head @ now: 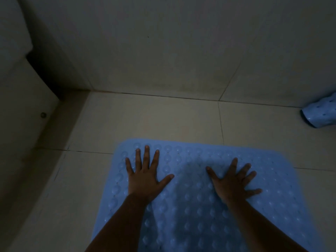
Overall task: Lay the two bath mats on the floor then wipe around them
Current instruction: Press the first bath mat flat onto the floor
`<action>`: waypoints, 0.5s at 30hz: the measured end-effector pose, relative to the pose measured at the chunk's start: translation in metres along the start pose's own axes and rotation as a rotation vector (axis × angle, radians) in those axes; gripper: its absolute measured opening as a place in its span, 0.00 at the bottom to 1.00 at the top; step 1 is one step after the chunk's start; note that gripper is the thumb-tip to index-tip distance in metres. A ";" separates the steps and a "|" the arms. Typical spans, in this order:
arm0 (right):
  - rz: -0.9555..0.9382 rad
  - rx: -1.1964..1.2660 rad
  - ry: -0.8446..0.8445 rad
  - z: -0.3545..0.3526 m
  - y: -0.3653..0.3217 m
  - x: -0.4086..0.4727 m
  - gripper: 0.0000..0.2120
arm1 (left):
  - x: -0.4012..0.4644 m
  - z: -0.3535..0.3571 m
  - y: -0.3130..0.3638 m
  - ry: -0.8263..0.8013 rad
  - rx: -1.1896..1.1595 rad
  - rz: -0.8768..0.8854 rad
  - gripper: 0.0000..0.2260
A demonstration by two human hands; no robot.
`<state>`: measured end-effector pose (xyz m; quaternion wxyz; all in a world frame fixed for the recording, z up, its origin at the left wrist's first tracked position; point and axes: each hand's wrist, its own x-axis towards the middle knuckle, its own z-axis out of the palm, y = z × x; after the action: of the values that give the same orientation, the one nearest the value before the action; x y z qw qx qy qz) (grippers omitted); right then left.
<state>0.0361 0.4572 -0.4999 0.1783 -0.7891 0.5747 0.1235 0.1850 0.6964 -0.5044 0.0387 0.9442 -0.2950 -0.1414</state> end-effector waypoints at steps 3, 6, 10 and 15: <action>0.010 0.002 -0.018 -0.006 -0.003 0.001 0.60 | 0.002 -0.003 -0.001 -0.016 -0.015 0.008 0.45; 0.008 0.051 -0.027 -0.019 -0.004 -0.002 0.58 | 0.001 -0.004 -0.003 0.000 -0.047 0.035 0.43; -0.171 0.138 0.077 -0.027 -0.018 -0.012 0.45 | 0.007 -0.014 -0.023 0.079 0.003 0.036 0.39; -0.460 0.213 0.102 -0.004 -0.055 -0.029 0.29 | 0.025 -0.013 -0.051 0.093 -0.018 0.121 0.41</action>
<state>0.0790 0.4953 -0.4768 0.2548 -0.8810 0.3980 -0.0216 0.2364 0.7239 -0.5058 0.0696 0.9297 -0.3483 -0.0974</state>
